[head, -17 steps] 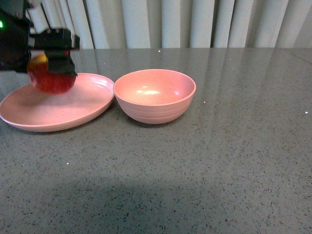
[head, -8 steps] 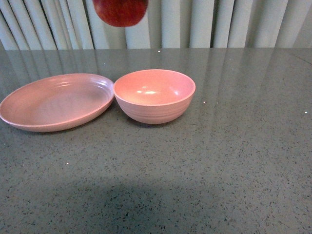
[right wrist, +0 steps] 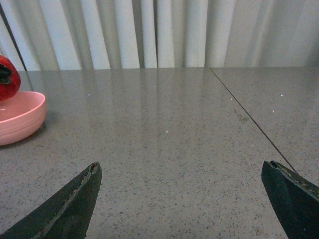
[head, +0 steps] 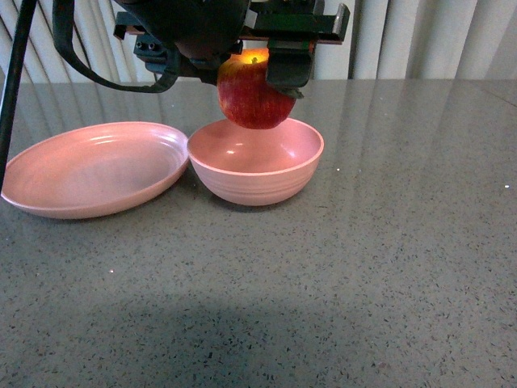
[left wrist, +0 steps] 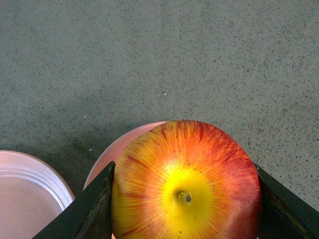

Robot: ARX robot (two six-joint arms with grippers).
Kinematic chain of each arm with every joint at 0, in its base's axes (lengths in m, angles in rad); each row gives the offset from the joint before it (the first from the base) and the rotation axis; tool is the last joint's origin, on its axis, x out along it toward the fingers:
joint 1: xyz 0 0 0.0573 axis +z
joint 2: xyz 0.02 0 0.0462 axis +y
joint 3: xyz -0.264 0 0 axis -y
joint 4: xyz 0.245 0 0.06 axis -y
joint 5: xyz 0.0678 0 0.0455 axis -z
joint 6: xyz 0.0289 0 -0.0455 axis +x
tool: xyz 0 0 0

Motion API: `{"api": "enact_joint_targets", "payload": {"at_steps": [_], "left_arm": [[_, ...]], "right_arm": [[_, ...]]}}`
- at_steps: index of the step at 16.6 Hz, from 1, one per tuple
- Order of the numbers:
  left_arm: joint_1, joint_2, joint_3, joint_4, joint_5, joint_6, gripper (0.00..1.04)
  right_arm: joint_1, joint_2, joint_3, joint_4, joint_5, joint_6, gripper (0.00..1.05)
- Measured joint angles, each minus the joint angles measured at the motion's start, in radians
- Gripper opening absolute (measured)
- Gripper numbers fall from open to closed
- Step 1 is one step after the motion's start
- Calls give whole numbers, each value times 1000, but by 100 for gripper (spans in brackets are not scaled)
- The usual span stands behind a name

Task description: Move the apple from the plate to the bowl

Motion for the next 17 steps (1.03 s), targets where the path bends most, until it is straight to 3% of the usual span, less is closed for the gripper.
{"api": "enact_joint_targets", "payload": {"at_steps": [14, 15, 17], "left_arm": [[-5, 63, -26, 16, 13, -27, 67], [-5, 63, -26, 18, 13, -30, 72], [-4, 63, -27, 23, 17, -30, 92]], "right_arm": [[0, 0, 0, 0, 0, 0, 98], [0, 0, 0, 0, 0, 0, 98], [0, 0, 0, 0, 0, 0, 98]]}}
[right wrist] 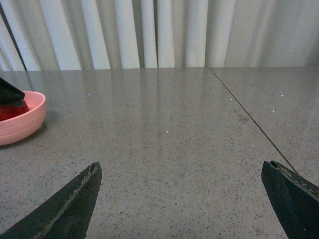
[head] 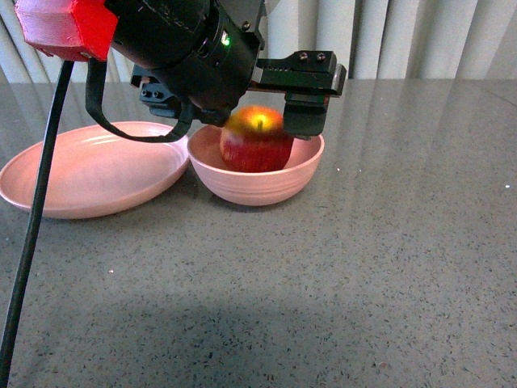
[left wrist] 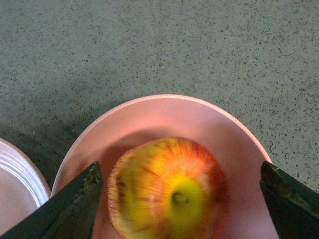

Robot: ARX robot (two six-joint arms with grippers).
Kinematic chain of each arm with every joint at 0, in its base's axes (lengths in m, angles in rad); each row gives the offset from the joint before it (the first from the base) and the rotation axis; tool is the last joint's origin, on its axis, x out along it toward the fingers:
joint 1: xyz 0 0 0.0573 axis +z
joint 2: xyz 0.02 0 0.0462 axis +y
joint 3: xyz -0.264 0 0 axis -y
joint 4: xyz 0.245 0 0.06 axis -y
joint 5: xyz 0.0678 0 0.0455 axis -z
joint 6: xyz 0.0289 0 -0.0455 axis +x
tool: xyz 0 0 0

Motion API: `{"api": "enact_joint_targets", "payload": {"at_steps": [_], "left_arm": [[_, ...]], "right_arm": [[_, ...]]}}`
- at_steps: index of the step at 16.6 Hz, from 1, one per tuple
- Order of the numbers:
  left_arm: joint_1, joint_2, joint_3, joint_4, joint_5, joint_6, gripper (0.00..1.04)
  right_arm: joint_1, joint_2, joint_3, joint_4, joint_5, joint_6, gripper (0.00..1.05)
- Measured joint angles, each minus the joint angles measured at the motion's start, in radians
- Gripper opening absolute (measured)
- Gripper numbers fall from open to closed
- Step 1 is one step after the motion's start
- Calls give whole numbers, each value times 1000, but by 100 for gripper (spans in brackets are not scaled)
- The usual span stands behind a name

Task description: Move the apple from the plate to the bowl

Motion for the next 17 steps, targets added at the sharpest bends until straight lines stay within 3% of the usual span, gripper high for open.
{"api": "enact_joint_targets", "payload": {"at_steps": [1, 11, 16, 17], "left_arm": [[1, 0, 0, 2, -2, 0, 100], [40, -182, -1, 71, 23, -25, 98], [237, -534, -148, 40, 44, -61, 98], [280, -595, -202, 110, 18, -57, 95]], "right_arm": [[0, 0, 0, 0, 0, 0, 98], [0, 0, 0, 0, 0, 0, 98], [0, 0, 0, 0, 0, 0, 98], [0, 0, 0, 0, 0, 0, 98]]}}
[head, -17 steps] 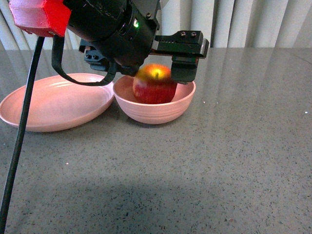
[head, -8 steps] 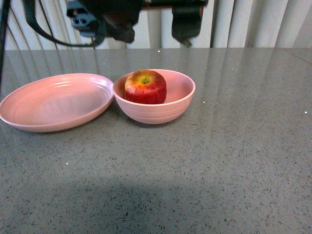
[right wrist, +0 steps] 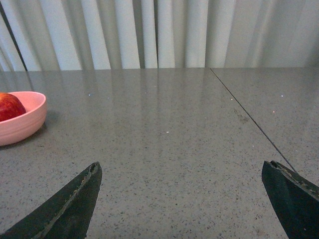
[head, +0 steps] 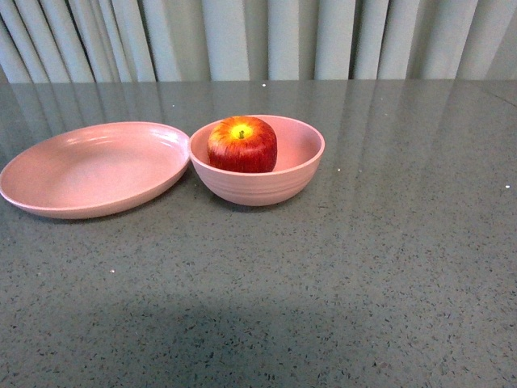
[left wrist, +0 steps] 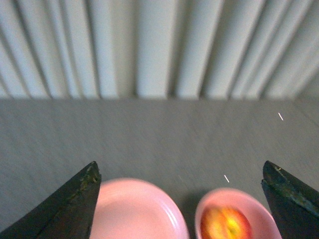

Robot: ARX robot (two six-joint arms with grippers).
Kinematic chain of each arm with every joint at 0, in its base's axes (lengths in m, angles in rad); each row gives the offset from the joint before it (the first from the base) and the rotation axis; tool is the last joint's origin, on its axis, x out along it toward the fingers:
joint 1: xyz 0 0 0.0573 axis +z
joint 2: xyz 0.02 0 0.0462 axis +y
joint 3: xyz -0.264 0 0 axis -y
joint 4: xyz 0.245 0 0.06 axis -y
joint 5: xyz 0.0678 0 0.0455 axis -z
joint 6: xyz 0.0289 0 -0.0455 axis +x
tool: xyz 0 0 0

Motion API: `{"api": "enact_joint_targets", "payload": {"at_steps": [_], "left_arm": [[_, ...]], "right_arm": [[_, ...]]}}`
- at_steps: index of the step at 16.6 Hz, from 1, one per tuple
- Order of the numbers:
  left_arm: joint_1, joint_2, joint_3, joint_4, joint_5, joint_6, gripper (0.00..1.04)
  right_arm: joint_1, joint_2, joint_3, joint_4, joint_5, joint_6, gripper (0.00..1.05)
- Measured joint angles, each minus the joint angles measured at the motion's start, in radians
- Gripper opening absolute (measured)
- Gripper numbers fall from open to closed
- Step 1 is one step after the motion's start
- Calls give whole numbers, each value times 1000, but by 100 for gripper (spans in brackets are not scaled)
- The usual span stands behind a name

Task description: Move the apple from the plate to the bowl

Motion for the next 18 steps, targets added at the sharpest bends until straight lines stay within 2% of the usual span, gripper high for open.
{"api": "enact_joint_targets", "payload": {"at_steps": [1, 3, 5, 7, 9, 11, 18], "left_arm": [[62, -113, -146, 175, -76, 51, 81], [106, -243, -335, 287, -78, 80, 63], [113, -301, -473, 353, -63, 95, 45], [129, -360, -652, 406, -39, 97, 17], [188, -418, -717, 441, 21, 97, 1], [209, -461, -768, 459, 16, 97, 1], [198, -517, -862, 465, 32, 99, 1]], "right_arm": [[0, 0, 0, 0, 0, 0, 98], [0, 0, 0, 0, 0, 0, 98], [0, 0, 0, 1, 0, 0, 98], [0, 0, 0, 0, 0, 0, 98], [0, 0, 0, 1, 0, 0, 98], [0, 0, 0, 0, 0, 0, 98], [0, 0, 0, 0, 0, 0, 98]]}}
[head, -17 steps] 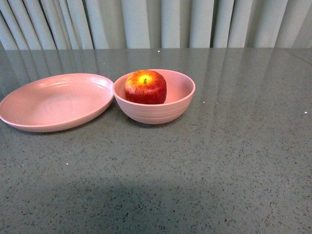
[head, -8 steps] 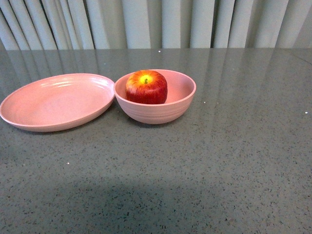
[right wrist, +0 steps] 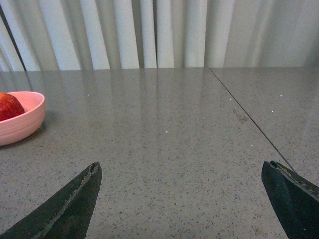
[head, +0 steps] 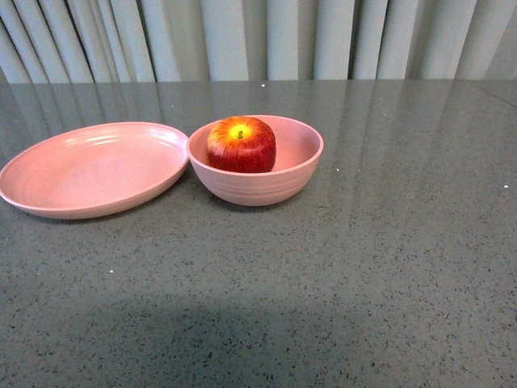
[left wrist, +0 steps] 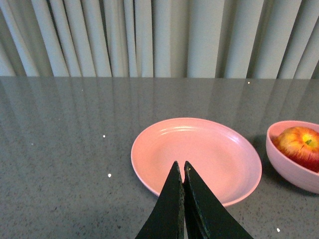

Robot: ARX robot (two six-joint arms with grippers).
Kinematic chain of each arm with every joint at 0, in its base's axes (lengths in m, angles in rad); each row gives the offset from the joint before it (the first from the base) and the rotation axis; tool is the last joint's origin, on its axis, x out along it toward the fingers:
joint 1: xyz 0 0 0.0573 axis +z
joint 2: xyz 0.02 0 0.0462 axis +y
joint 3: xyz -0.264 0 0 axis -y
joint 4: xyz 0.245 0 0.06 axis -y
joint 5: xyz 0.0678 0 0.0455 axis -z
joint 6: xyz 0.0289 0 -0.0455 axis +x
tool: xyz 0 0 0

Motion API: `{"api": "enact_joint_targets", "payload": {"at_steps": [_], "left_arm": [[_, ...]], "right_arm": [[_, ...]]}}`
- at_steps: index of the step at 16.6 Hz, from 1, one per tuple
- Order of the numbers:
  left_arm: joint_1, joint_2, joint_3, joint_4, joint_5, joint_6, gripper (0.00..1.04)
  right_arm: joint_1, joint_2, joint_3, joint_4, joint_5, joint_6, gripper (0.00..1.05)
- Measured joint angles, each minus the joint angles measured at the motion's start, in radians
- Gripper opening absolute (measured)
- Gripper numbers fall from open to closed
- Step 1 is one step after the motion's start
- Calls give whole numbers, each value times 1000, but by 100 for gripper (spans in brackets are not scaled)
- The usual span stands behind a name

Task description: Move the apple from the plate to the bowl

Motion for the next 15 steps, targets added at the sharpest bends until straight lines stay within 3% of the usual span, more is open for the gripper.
{"api": "enact_joint_targets", "payload": {"at_steps": [15], "left_arm": [[1, -377, -214, -125, -1, 1, 1]], "right_arm": [[0, 0, 0, 0, 0, 0, 98]]}}
